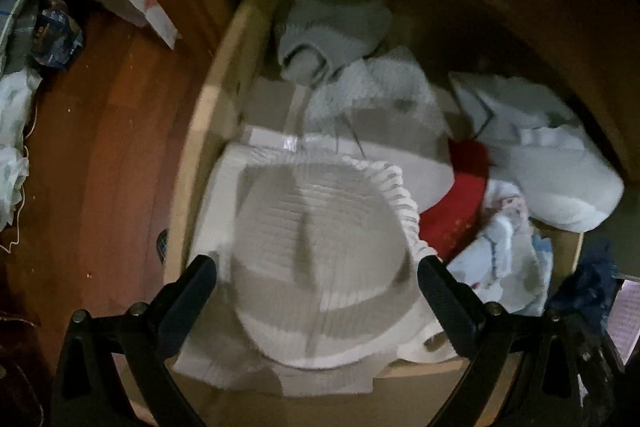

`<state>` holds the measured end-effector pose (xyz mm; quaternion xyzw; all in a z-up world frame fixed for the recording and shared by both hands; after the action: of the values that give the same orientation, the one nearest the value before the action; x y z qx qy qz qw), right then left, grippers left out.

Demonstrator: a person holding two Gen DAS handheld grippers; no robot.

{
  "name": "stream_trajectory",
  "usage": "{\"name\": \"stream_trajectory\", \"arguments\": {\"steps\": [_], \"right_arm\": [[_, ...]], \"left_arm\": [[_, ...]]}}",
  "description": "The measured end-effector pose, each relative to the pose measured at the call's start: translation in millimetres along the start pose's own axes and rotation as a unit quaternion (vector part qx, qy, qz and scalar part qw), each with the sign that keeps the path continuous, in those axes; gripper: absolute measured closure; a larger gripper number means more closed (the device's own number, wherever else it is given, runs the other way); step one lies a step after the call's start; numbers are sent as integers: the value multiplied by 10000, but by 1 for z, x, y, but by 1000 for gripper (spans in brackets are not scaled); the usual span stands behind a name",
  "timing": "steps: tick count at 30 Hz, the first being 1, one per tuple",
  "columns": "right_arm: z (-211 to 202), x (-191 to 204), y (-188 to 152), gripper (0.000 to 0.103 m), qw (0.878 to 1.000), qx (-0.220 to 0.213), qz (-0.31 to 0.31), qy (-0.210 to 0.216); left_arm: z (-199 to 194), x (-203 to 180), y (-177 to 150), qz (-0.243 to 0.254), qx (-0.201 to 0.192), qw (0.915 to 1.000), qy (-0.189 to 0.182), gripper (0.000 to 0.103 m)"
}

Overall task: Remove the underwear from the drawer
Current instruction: 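Grasp the cream lace bra with the left tool while the right tool grasps dark blue floral underwear, then lift the cream bra with the left tool into the white box and release while right holds underwear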

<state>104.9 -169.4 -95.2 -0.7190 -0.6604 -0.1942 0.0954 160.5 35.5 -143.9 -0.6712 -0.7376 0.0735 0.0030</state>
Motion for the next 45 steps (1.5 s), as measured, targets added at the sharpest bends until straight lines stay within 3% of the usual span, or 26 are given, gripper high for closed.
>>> {"name": "stream_trajectory", "arguments": {"steps": [11,19,22,35,40,45], "right_arm": [[1,6,0,73,9999,6,-144,89],[1,7,0,73,9999,-8,-133,106],[1,7,0,73,9998,-4,-157,115],[-4,6,1,73,9998,-136,-169,21],[-7,5,0,73,9996,-216,-177,-17],[-12,5,-1,73,9991,-335,-235,-123]], "left_arm": [[21,1,10,-138,137,9998,27,2],[25,-3,-3,35,158,9998,-69,54],[21,-2,-7,43,122,9997,-211,64],[-55,-12,-30,471,-578,9928,-942,67],[-82,-4,-45,542,-604,9882,-1299,67],[-116,-9,-53,802,-944,9843,-1255,67]]}}
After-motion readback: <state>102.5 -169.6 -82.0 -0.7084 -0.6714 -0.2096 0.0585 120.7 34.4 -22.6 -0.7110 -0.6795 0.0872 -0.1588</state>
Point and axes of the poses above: each gripper's, at about its wrist camera, not at the fingertips, and z roughly the way its jaws point, x to its left, y to its top, the point moved 6 cm from there along z, roughly the way its jaws point, and after that the axes turned 7 degrees about x, right-handed, at the moved point
